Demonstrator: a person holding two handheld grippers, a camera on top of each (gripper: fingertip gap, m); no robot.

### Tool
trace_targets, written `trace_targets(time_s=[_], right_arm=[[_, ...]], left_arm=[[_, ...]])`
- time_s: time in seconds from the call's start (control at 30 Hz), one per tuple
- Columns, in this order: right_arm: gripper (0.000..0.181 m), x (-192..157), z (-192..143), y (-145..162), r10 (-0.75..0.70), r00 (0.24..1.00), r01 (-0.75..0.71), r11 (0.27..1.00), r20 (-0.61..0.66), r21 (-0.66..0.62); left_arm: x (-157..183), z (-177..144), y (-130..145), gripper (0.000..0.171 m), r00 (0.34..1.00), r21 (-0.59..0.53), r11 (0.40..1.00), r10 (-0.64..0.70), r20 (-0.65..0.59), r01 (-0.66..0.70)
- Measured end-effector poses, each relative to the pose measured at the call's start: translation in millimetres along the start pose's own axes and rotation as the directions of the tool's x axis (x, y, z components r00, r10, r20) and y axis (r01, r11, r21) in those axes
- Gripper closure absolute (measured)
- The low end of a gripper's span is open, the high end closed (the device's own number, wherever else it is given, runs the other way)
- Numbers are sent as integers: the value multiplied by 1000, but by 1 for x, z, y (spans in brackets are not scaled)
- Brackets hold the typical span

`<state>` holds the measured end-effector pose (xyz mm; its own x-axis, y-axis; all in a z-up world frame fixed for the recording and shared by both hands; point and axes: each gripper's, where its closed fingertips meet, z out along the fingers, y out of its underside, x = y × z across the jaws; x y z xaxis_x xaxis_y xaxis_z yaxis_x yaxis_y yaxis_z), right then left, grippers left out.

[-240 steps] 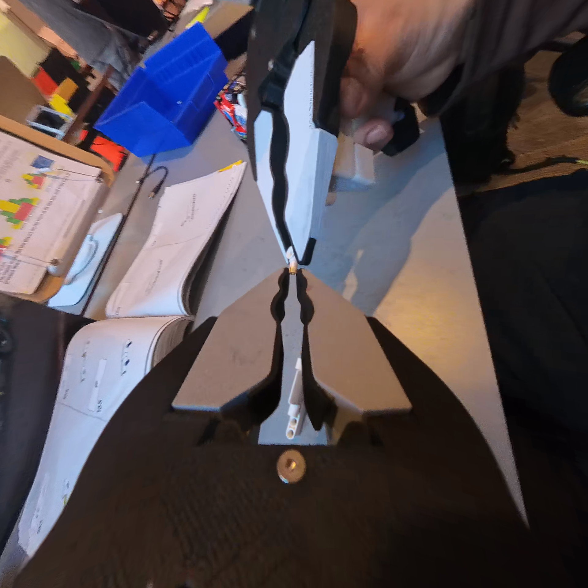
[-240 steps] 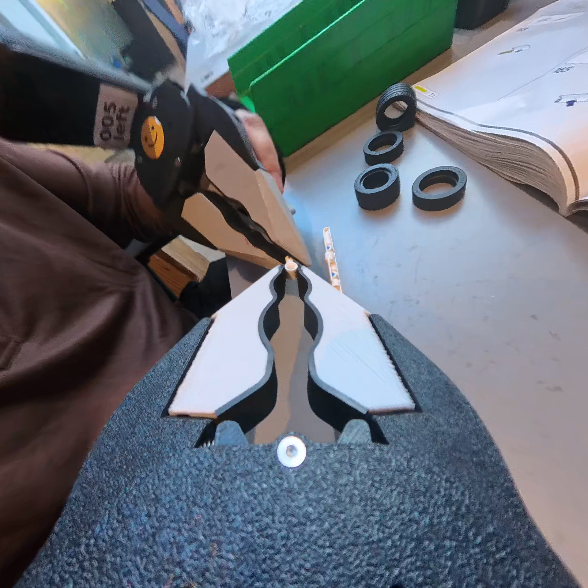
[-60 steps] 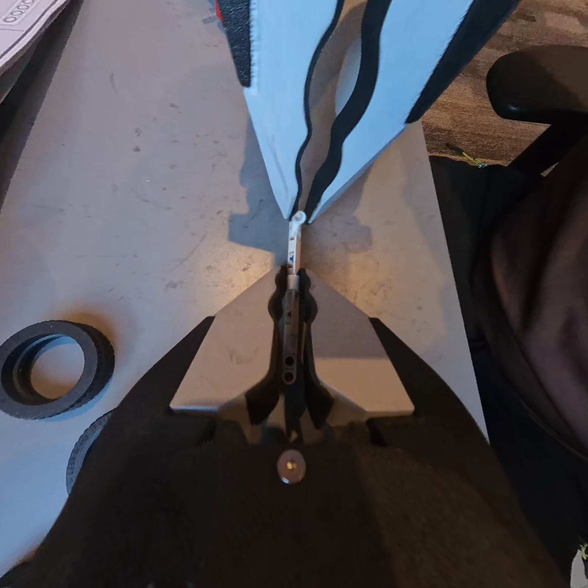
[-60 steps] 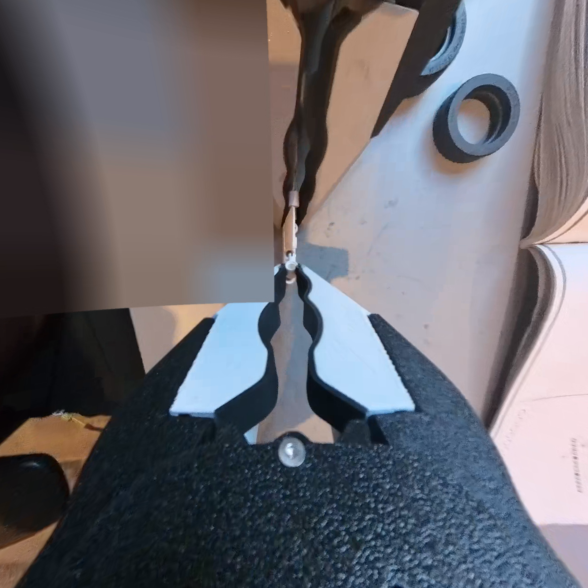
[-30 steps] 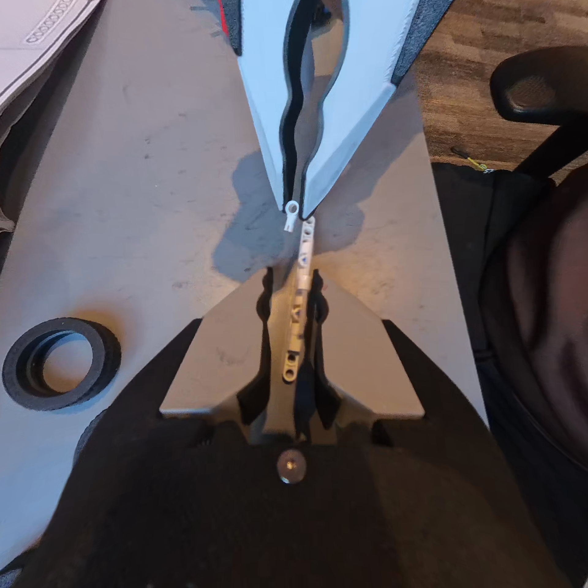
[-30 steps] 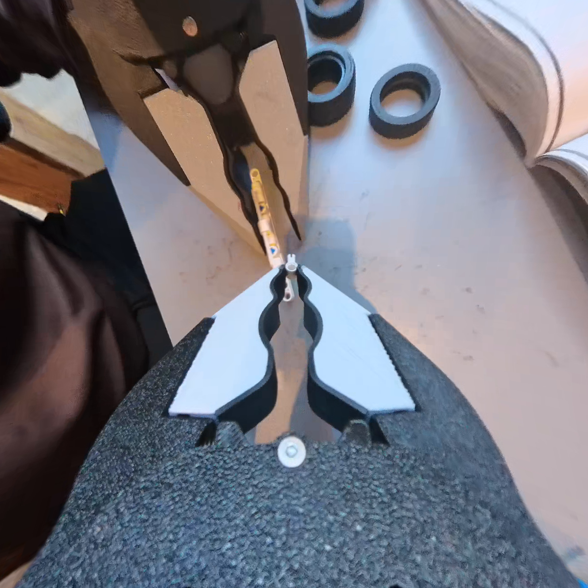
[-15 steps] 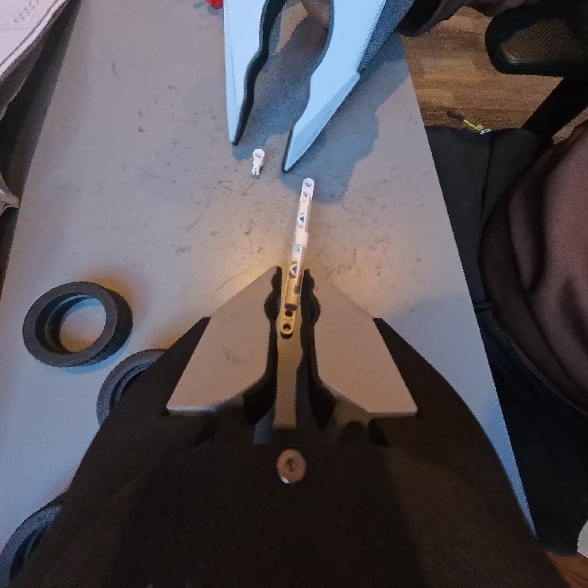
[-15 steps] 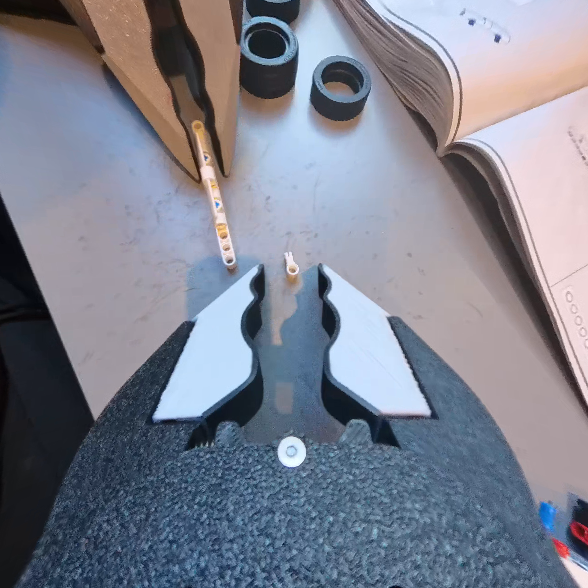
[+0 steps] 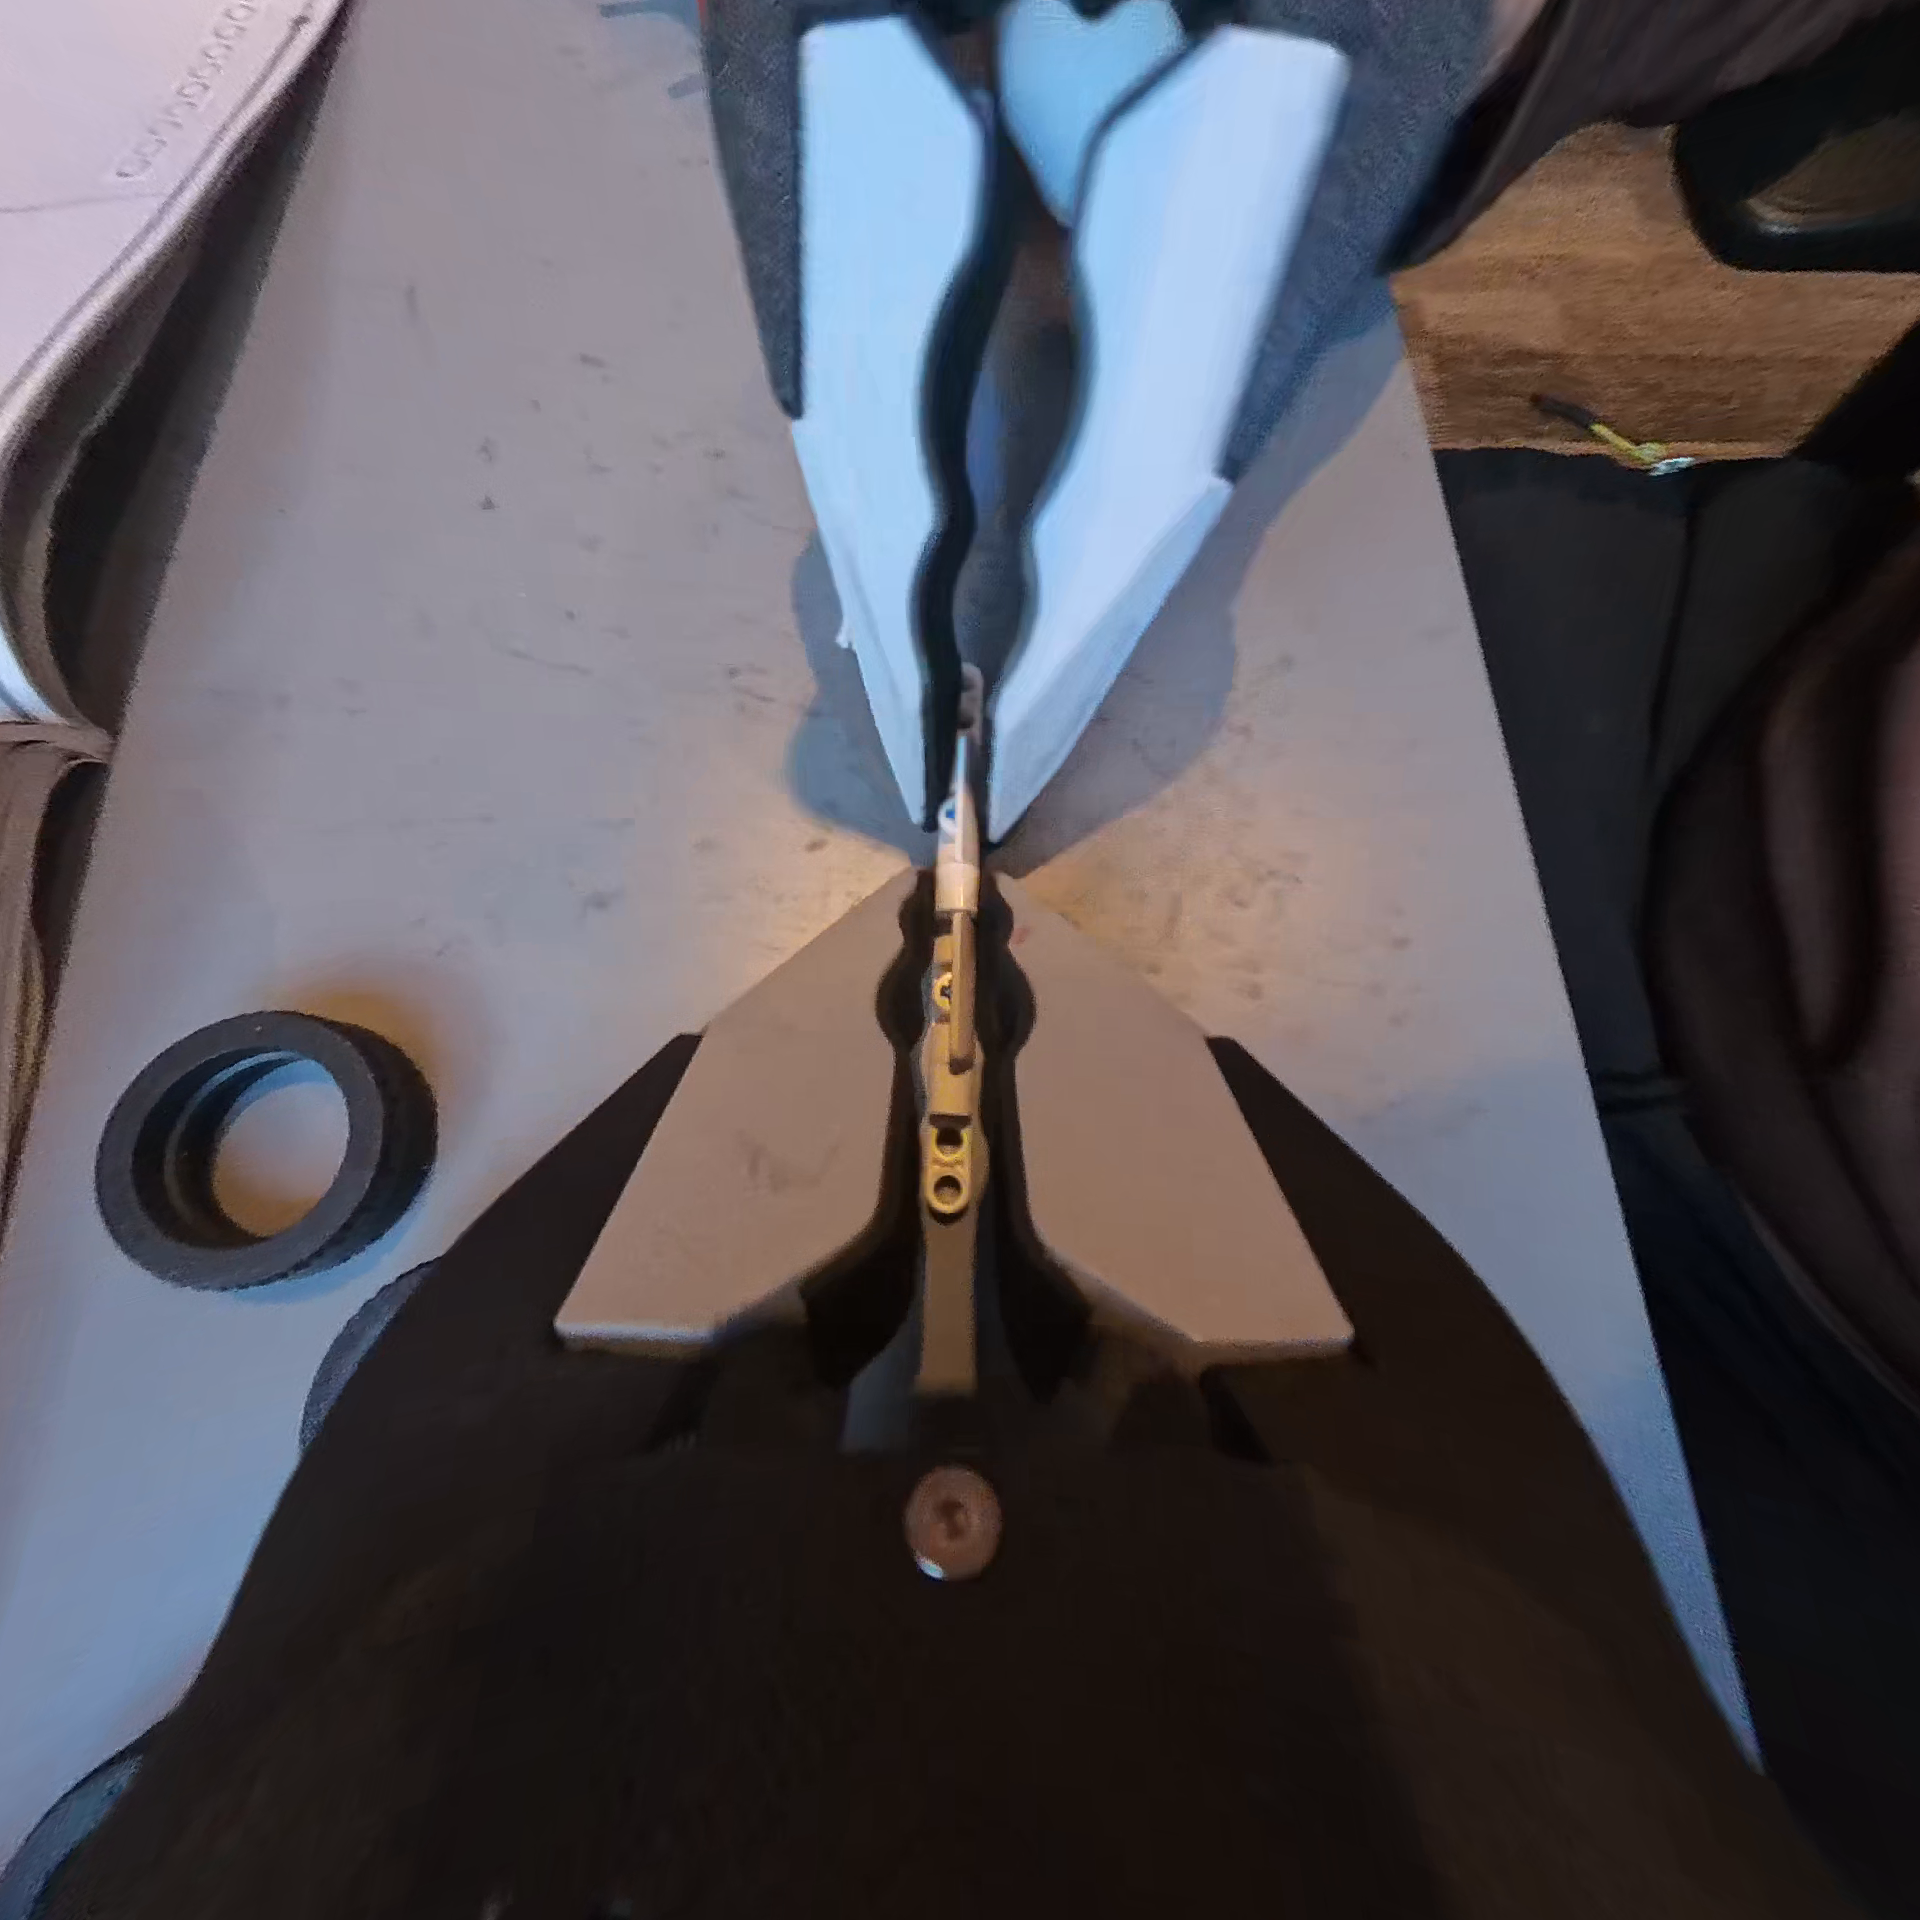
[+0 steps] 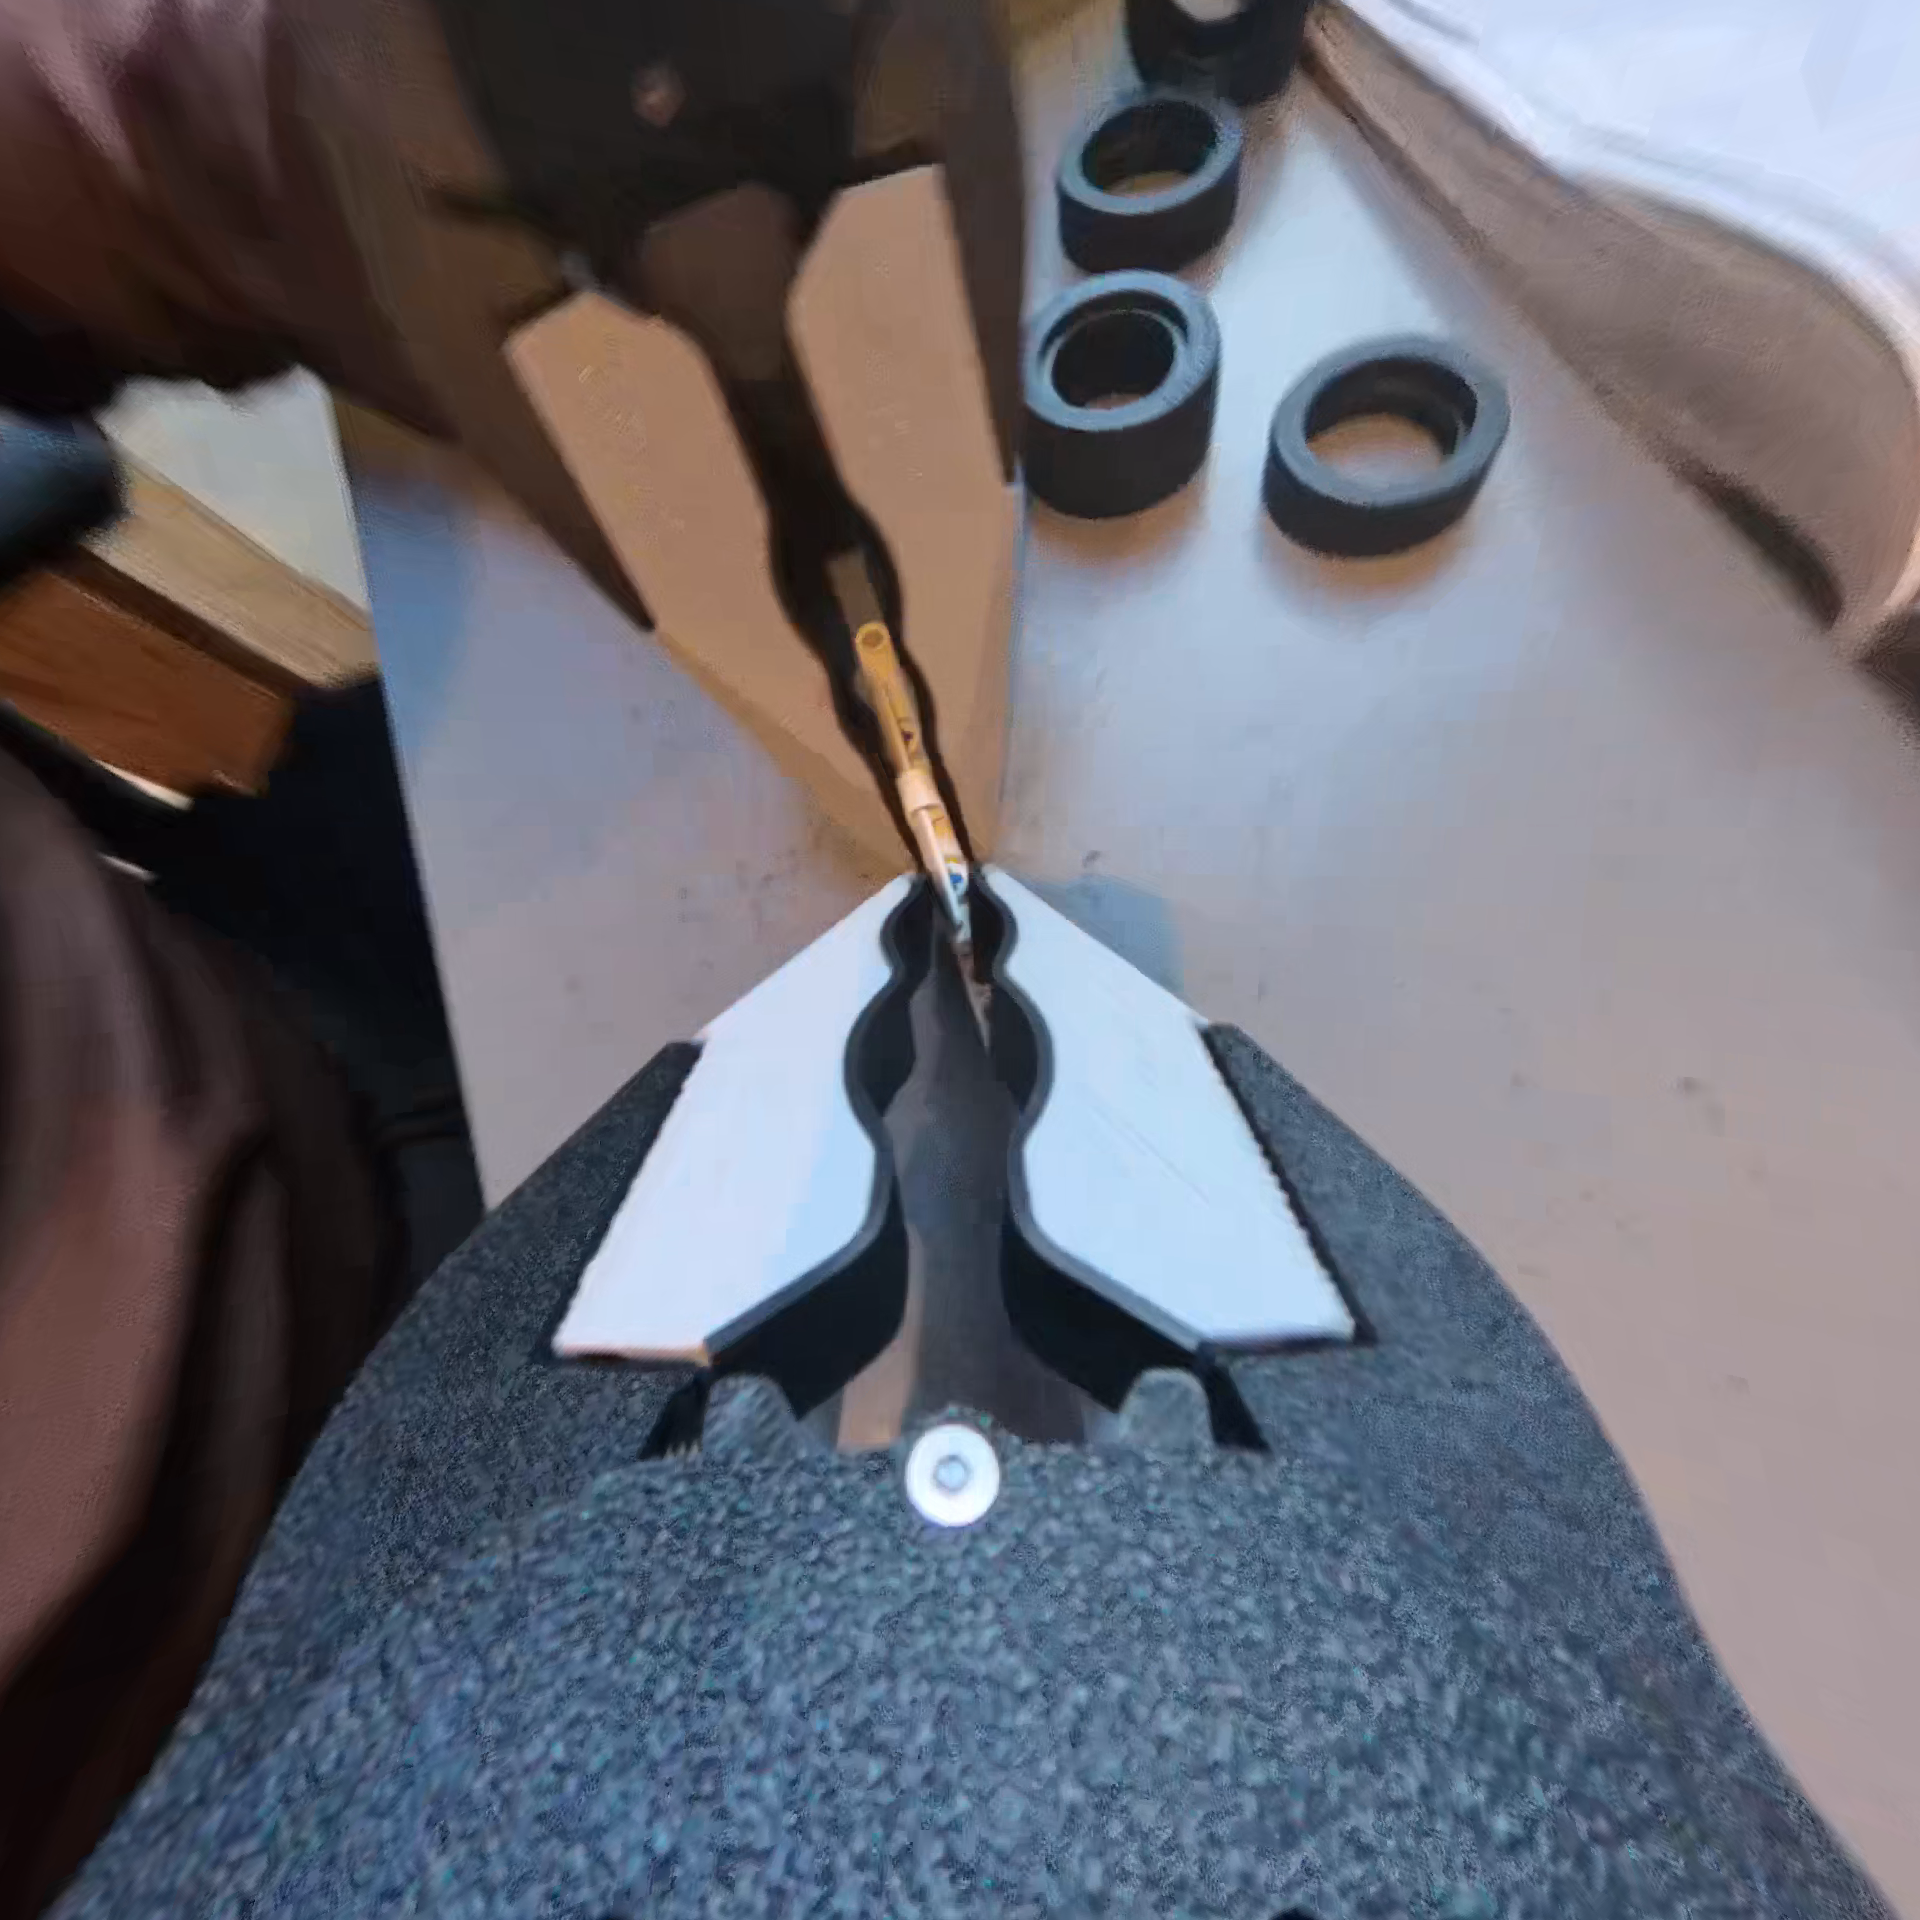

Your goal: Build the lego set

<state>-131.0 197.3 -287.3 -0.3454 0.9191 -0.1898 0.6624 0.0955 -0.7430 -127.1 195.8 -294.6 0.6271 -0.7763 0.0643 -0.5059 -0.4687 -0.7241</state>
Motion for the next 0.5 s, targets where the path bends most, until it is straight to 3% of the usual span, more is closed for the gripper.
trace_targets(time_s=[0.13, 0.27, 0.33, 0.4, 0.43, 0.5], right_arm=[[174, 1, -2, -1, 307, 930, -311, 950, 202, -9], [175, -1, -3, -4, 428, 848, -445, 895, 312, -19], [176, -2, -5, -7, 320, 912, -338, 941, 256, 28], [176, 0, -4, -9, 49, 997, -52, 997, 54, 55], [176, 2, -3, -10, -64, 997, 65, 997, -31, 50], [176, 1, -6, -14, -143, 986, 150, 985, -84, 82]], left_arm=[[-2, 1, -1, 167, 1000, 2, 1000, -13, 10, 13], [0, 0, -2, 166, 998, 14, 998, -53, -26, 53], [2, -3, -4, 166, 989, 36, 992, -120, -88, 124], [-1, -4, -4, 167, 976, 34, 982, -180, -119, 185], [-2, -5, -3, 167, 975, 29, 981, -187, -124, 192], [-2, -7, -6, 166, 967, 56, 975, -205, -150, 216]])
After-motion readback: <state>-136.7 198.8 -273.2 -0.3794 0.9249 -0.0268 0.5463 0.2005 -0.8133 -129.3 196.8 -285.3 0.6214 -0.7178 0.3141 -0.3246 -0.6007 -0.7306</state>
